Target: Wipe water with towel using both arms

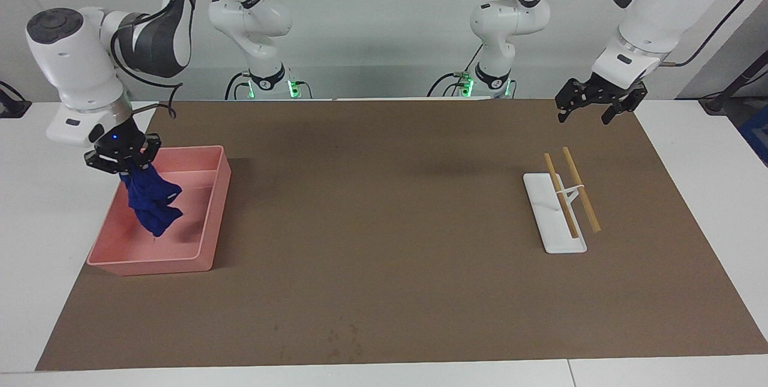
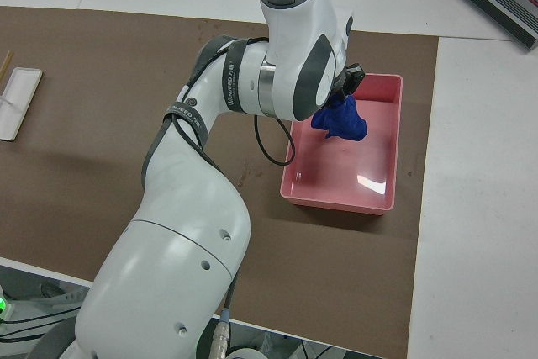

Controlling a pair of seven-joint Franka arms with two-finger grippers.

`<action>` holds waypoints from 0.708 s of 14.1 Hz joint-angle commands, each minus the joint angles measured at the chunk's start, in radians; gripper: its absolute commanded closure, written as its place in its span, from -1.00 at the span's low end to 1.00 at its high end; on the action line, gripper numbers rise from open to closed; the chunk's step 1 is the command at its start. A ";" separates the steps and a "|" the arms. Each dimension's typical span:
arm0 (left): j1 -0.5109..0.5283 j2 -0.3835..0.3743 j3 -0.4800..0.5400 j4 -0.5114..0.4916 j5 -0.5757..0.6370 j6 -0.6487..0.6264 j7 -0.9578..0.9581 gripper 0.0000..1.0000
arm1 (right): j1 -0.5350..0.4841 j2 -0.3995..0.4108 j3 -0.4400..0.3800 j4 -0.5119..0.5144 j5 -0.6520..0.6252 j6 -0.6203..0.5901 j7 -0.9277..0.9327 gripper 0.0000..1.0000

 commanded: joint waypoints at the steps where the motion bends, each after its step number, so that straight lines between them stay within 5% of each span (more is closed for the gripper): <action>1: 0.003 -0.029 0.000 -0.030 0.017 0.002 0.004 -1.00 | -0.001 -0.028 0.007 -0.025 -0.006 0.017 0.028 -0.02; 2: 0.003 -0.029 0.000 -0.030 0.017 0.002 0.002 -1.00 | -0.001 -0.028 0.007 -0.025 -0.005 0.017 0.020 -0.96; 10: 0.003 -0.029 0.000 -0.030 0.017 0.002 0.002 -1.00 | 0.004 -0.030 0.013 0.001 0.004 -0.001 0.031 -1.00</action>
